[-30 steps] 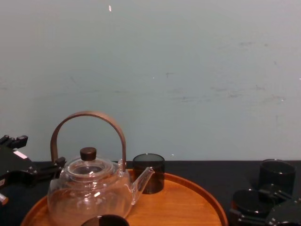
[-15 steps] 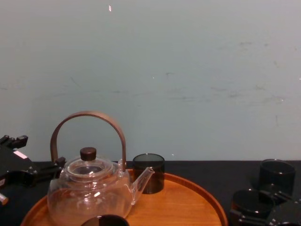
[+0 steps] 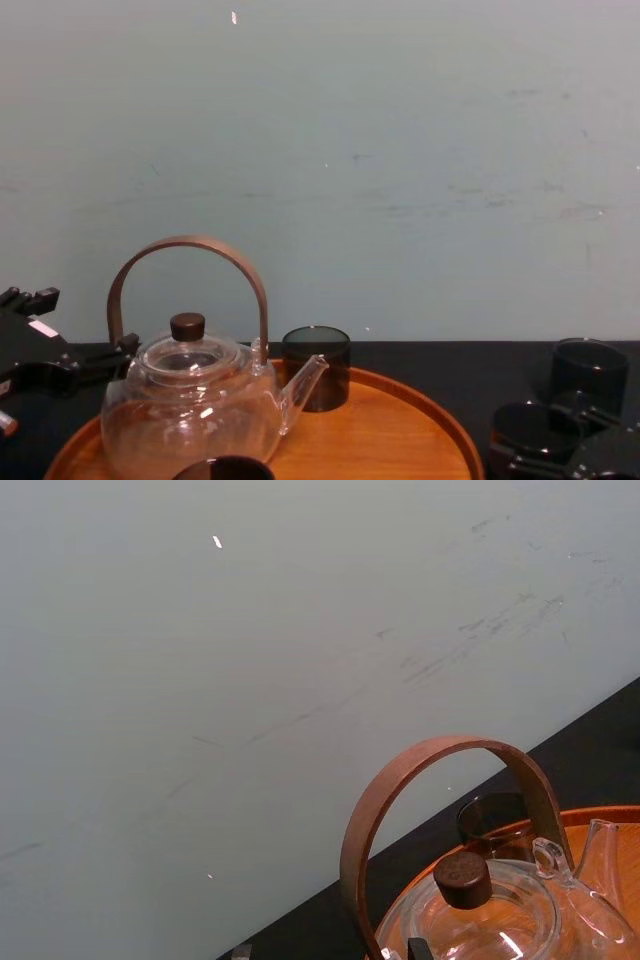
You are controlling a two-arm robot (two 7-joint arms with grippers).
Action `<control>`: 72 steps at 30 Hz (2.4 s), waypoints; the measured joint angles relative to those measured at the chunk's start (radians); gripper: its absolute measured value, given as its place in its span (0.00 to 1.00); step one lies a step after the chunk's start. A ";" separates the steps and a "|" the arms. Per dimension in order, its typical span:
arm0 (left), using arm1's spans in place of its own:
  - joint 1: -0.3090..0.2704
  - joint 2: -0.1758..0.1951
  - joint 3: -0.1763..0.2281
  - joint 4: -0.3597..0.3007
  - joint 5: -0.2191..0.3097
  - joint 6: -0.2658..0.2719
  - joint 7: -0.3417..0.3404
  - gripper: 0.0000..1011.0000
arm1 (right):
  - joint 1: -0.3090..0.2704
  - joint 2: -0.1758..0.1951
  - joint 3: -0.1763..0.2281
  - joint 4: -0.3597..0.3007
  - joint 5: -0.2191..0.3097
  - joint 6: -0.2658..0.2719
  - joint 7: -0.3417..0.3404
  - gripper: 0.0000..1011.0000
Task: Pick up the glass from the table and place it on the tray.
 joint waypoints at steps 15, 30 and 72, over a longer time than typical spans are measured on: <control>0.000 0.000 0.000 0.000 0.000 0.000 0.000 1.00 | 0.000 0.000 0.000 0.000 0.000 0.001 -0.001 0.90; 0.000 0.000 0.000 0.000 0.000 0.000 0.000 1.00 | -0.021 0.013 0.014 -0.056 -0.010 0.016 0.005 0.90; 0.000 0.000 0.000 0.000 0.000 0.000 0.000 1.00 | -0.011 0.009 -0.052 -0.199 -0.021 0.051 0.040 0.90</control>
